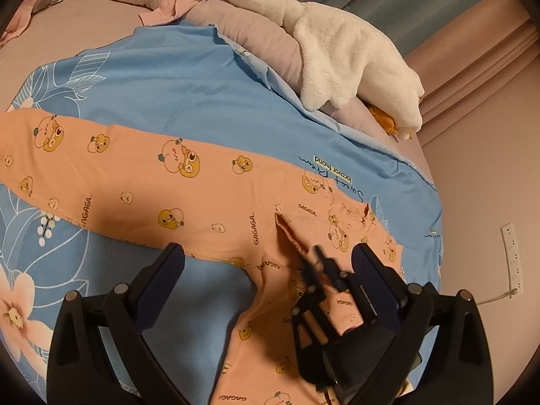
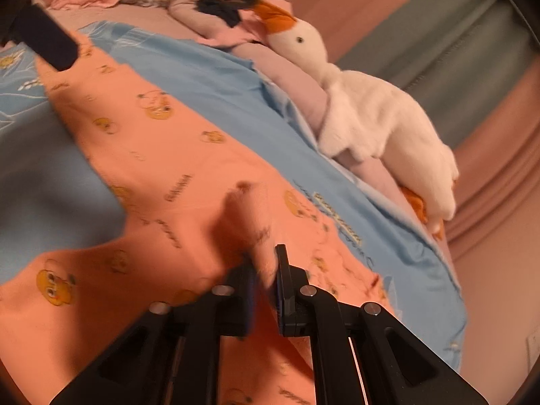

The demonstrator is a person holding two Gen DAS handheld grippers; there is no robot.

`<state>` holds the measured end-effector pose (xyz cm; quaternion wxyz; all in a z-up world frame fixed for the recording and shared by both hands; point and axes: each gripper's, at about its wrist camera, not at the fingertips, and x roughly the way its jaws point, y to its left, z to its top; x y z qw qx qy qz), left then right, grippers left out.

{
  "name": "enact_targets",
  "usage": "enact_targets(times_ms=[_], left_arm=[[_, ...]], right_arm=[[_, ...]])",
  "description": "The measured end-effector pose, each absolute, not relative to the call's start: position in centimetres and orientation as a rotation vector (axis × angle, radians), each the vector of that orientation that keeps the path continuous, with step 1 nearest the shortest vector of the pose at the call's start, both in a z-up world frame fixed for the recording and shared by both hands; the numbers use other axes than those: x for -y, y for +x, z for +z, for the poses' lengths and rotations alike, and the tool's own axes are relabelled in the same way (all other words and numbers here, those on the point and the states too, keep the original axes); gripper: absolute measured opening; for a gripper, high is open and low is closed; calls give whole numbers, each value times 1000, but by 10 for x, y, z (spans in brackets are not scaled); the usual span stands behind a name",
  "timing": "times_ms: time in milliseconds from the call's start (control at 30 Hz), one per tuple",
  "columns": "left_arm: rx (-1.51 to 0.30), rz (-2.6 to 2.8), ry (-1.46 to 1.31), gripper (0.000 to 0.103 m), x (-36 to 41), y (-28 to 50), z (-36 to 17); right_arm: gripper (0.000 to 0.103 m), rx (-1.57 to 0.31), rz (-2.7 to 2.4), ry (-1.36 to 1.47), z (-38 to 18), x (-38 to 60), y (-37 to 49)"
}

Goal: Fold small clothes
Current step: 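Fold the held sleeve across the shirt body and release it, then grasp the other sleeve with the left gripper and fold it across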

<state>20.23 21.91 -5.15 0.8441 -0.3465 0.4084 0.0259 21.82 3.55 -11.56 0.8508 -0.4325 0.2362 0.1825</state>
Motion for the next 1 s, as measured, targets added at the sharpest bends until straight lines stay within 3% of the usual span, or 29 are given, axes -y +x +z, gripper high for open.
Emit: enact_targets(times_ms=[267,367,433,600,667,833,900,933,967,1000], left_arm=[[-848,45,-751,99,-227,196,-47],[-848,-14,-746,99,-217,199,-48],[-860,-68,-750,99,-206,207,-52],[-942,-190,-765,96,-181,235,-77],[-971,-219,-796,80,-177,248,-89],[-1017,-219,-803,69,-168,277,-111],[-1035,-205,-809,43,-169,282,-120],[-1043,-195,-815,20,-170,285,-123],[-1039,-204,-817,4,-170,286,-126],[-1032,-202,-808,4,-169,285,-126]], right_arm=[[10,-565,510,-805,-110,-53,201],[24,-649,663,-551,-83,-14,190],[47,-674,718,-358,-65,22,185],[51,-687,577,-172,-53,95,181],[51,-701,543,-148,-56,108,180],[51,-707,509,-86,-65,125,178],[51,-718,501,-80,-69,123,183],[51,-725,496,-72,-71,124,187],[51,-730,496,-65,-73,123,189],[51,-731,497,-59,-74,124,191]])
